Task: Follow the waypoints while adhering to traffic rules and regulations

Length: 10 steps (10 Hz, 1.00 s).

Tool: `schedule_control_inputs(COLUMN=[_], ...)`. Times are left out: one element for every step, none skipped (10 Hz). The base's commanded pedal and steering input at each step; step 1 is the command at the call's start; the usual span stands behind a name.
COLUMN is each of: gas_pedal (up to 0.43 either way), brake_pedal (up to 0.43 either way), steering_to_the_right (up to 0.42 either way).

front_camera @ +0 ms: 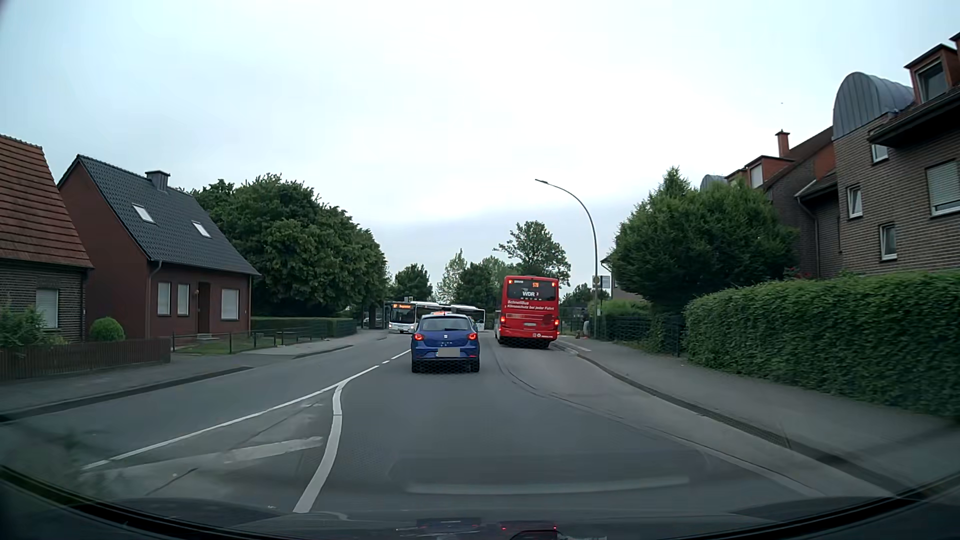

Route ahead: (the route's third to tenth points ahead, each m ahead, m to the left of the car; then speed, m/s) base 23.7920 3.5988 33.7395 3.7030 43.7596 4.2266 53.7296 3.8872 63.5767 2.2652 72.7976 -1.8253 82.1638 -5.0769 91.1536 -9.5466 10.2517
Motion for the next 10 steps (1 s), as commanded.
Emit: schedule_control_inputs(gas_pedal=[0.138, 0.130, 0.130, 0.118, 0.098, 0.087, 0.087, 0.087, 0.079, 0.039], brake_pedal=[0.000, 0.000, 0.000, 0.000, 0.000, 0.000, 0.000, 0.000, 0.000, 0.000], steering_to_the_right=[-0.048, -0.048, -0.048, -0.049, -0.048, -0.047, -0.045, -0.042, -0.037, -0.030])
